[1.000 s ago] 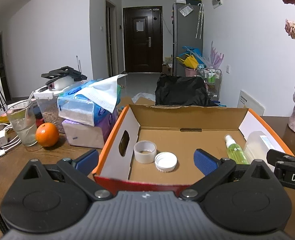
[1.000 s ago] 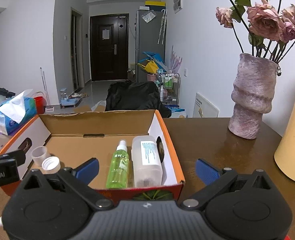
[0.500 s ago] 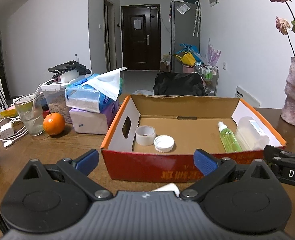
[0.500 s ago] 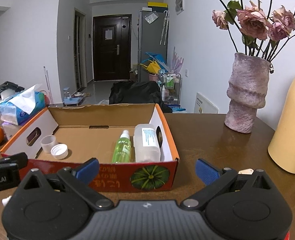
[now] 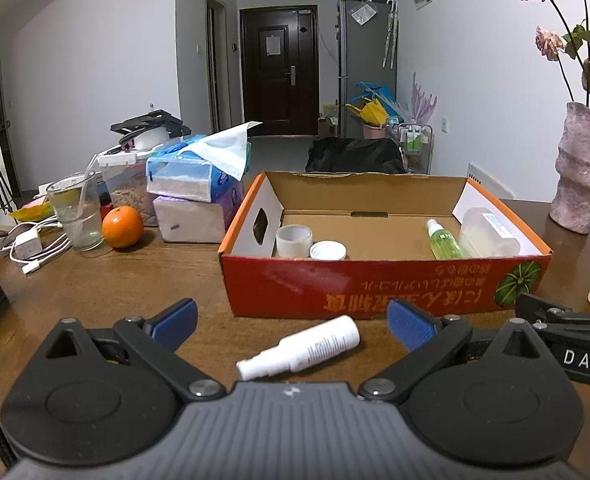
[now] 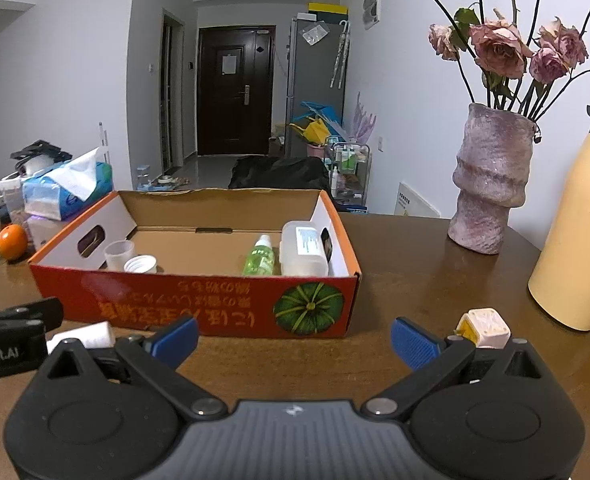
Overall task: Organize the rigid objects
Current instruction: 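Withdraw both tools from the box back over the table, then reach the right tool to the purple cap and close on it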
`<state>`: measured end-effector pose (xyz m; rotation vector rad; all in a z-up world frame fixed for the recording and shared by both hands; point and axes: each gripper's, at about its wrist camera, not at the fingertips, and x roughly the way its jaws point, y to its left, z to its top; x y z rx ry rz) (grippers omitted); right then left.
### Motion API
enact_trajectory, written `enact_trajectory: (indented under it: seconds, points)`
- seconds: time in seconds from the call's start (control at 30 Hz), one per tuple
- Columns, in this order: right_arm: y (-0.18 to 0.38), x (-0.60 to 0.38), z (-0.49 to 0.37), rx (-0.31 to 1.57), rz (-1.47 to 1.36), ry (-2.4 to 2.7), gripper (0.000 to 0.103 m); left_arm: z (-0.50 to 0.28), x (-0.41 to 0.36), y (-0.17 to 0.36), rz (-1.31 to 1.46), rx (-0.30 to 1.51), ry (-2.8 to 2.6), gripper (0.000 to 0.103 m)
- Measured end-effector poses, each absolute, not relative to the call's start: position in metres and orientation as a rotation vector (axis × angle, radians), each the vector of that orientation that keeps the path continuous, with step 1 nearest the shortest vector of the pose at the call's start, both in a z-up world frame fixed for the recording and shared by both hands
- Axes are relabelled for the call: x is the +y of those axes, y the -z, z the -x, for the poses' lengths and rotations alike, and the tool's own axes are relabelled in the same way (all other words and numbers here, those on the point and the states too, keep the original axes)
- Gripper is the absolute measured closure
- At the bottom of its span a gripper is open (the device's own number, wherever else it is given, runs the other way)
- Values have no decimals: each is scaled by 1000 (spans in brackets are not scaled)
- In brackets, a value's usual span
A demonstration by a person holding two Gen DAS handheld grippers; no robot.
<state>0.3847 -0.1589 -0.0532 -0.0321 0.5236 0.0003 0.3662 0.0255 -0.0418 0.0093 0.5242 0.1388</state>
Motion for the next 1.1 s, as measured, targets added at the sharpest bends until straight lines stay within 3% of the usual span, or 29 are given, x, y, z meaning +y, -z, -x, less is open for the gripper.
enact_trajectory:
  seconds: [1.1]
  points:
    - [67, -137, -295, 488, 63, -72, 0, -277, 51, 60, -36, 520, -144, 0]
